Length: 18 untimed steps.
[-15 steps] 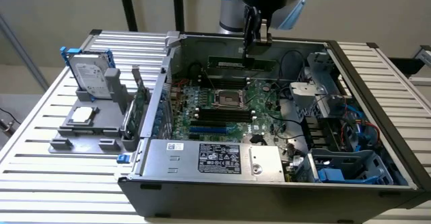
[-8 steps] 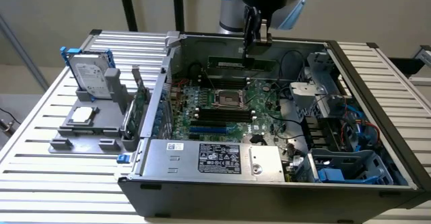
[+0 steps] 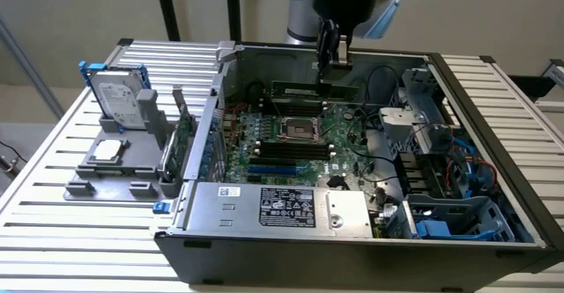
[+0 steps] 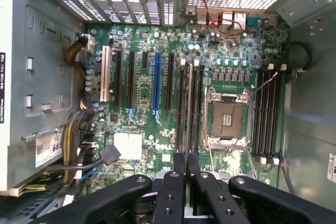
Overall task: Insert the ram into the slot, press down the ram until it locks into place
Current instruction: 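Insert the ram into the slot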
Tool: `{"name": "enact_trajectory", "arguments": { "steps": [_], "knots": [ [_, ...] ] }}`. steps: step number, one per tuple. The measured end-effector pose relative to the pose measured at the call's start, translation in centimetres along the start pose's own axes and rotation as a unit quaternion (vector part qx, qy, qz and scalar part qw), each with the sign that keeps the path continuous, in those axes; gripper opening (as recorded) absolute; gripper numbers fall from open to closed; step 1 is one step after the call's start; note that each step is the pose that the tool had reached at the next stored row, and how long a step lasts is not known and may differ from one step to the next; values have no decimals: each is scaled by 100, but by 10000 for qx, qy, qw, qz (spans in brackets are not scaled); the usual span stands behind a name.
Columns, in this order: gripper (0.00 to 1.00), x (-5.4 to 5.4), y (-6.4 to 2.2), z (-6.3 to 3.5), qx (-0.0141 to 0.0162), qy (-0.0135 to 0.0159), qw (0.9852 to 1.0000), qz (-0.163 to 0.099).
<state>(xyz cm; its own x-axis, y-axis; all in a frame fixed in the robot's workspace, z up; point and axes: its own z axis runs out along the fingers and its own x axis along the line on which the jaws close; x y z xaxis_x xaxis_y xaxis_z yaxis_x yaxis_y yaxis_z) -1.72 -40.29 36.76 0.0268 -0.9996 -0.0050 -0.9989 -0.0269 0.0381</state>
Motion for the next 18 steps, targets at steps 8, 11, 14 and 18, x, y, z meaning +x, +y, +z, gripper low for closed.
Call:
{"name": "enact_trajectory", "arguments": {
  "steps": [8,11,14,18],
  "knots": [
    [13,-1,71,149,1,1,10000,0],
    [13,-2,107,205,1,1,10000,0],
    [13,-2,131,260,4,1,10000,0],
    [13,-2,130,333,5,1,10000,-1]
  ]
}}
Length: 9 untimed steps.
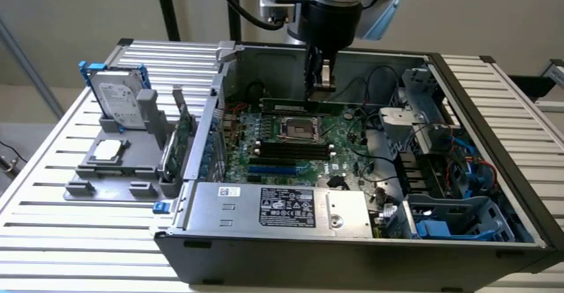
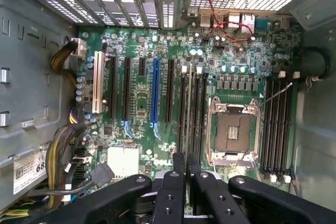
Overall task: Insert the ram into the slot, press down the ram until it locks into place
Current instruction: 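Insert the ram into the slot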
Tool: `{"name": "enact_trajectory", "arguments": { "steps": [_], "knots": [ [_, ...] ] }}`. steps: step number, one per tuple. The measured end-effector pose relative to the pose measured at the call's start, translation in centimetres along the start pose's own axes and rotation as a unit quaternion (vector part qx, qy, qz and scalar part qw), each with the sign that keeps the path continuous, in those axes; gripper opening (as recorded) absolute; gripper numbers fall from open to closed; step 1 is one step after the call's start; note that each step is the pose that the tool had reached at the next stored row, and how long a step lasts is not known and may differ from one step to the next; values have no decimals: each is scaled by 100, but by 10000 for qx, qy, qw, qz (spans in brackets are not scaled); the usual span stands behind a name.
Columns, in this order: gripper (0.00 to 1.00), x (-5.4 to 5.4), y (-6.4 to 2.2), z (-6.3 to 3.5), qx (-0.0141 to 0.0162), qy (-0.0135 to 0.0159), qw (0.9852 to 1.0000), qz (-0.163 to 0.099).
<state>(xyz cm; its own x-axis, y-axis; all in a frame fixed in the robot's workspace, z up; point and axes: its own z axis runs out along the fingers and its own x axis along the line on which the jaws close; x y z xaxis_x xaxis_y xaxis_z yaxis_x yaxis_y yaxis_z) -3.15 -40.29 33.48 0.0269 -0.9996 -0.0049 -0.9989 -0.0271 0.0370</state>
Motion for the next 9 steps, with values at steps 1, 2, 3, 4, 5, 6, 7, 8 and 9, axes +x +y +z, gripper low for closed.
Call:
{"name": "enact_trajectory", "arguments": {
  "steps": [1,2,3,4,5,6,7,8,9],
  "knots": [
    [13,0,0,18,0,0,10000,0],
    [13,0,-1,36,0,0,10000,0],
    [13,0,-1,54,0,1,10000,0],
    [13,0,-2,73,0,0,10000,0],
    [13,0,-2,91,0,0,10000,1],
    [13,1,-2,109,0,1,10000,0],
    [13,1,-3,127,0,0,10000,0],
    [13,1,-3,145,0,0,10000,0],
    [13,1,-3,164,0,0,10000,0]
  ]
}}
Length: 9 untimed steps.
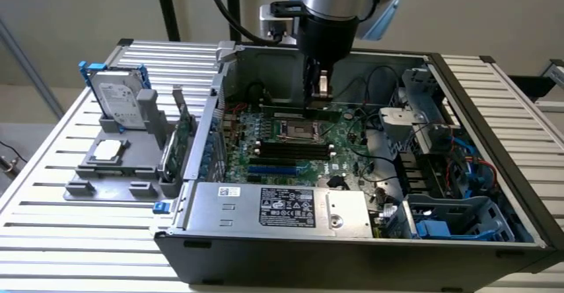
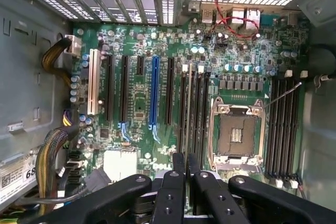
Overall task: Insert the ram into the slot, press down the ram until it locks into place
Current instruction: 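Insert the ram into the slot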
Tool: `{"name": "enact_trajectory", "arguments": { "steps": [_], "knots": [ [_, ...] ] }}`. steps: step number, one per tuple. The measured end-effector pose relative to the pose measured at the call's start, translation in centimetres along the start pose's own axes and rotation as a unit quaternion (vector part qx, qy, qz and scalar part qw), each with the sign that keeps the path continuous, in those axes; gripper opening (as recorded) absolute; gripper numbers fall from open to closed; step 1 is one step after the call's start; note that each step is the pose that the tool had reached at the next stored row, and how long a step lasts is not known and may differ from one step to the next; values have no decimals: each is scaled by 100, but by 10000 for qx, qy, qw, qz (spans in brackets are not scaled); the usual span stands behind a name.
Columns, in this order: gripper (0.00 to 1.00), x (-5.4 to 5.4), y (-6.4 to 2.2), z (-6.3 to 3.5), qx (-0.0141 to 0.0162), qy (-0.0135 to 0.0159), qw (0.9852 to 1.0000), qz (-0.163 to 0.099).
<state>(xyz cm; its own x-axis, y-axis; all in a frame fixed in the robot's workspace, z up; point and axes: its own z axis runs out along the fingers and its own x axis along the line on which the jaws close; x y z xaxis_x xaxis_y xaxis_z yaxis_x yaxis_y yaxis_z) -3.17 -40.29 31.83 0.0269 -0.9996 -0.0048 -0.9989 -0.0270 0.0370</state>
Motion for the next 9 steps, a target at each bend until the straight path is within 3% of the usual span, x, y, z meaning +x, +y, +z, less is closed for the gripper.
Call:
{"name": "enact_trajectory", "arguments": {
  "steps": [9],
  "knots": [
    [13,0,-1,164,0,0,10000,0]
  ]
}}
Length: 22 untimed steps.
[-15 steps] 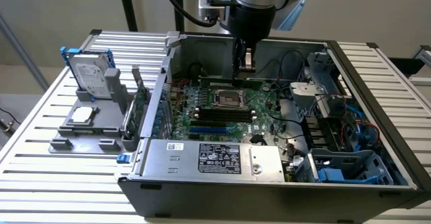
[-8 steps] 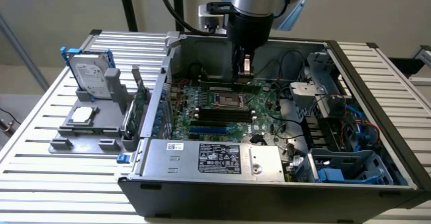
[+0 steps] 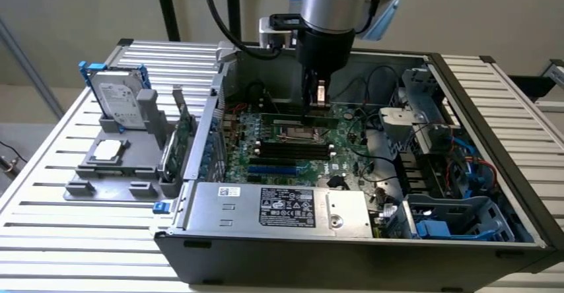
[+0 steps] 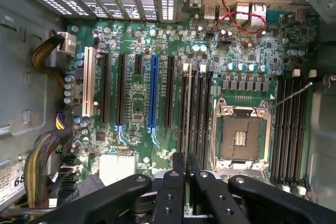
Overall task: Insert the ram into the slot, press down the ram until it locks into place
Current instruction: 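Insert the ram into the slot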
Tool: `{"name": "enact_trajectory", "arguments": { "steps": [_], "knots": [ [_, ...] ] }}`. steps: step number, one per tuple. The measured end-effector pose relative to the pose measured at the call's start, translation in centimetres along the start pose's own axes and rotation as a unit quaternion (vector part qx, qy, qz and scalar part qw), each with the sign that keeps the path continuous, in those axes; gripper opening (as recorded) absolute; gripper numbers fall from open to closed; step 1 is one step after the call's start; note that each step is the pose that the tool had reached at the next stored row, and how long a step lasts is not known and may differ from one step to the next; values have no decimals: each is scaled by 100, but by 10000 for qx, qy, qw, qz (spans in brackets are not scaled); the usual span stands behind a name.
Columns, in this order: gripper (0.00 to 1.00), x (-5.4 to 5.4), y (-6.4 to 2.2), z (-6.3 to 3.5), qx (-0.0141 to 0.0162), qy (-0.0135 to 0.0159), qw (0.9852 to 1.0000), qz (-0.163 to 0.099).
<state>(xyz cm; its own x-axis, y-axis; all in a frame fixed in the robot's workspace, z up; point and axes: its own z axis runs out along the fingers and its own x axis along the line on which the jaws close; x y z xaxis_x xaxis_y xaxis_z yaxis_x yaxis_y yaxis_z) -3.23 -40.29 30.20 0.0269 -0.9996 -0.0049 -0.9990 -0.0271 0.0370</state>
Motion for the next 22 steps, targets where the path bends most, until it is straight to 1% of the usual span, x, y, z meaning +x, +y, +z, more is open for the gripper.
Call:
{"name": "enact_trajectory", "arguments": {
  "steps": [15,18,22],
  "knots": [
    [13,1,-6,272,0,0,10000,2],
    [13,1,9,327,5,1,10000,1],
    [13,-3,7,401,7,0,10000,0]
  ]
}}
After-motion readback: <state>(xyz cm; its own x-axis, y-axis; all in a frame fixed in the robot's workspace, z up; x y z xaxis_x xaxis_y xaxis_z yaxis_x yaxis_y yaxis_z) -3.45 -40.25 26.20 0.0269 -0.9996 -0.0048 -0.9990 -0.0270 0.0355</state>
